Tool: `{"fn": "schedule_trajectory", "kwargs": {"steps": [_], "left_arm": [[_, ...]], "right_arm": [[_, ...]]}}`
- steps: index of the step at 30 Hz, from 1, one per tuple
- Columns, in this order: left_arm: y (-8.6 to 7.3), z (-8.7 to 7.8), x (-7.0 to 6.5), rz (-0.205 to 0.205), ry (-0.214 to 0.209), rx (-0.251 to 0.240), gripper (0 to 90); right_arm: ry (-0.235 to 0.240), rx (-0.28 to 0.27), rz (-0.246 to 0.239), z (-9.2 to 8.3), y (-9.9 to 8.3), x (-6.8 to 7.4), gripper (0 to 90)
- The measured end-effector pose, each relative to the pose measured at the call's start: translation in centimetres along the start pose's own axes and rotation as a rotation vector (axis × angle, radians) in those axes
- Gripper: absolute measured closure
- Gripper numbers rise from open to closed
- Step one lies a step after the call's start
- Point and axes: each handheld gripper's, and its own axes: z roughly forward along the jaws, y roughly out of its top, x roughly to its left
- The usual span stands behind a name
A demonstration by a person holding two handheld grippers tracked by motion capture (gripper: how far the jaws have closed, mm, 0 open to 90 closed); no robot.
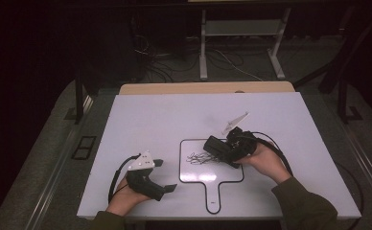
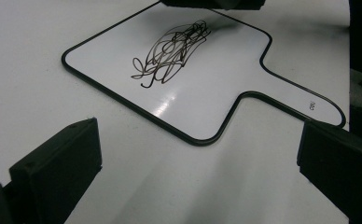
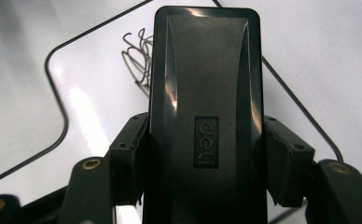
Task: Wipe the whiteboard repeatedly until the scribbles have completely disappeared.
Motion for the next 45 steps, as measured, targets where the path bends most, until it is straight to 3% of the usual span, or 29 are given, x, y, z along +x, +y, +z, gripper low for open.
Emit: {"fn": "schedule_trajectory", "kwargs": {"steps": [13,33,45], "left_arm": [[0.0,0.0,0.1,-0.002,-0.001,-0.001,0.0],[0.0,0.0,0.0,0.001,-0.003,0.002,0.0],[0.0,0.0,0.0,0.002,-0.005,0.001,0.0]], "right_arm": [[-0.047,0.056,-0.021,2.8,1.1,-1.0,38.5],[-0.075,0.095,-0.015,3.5,0.6,-1.5,38.4],[-0.062,0.101,-0.044,3.7,0.7,-0.5,38.4]]}}
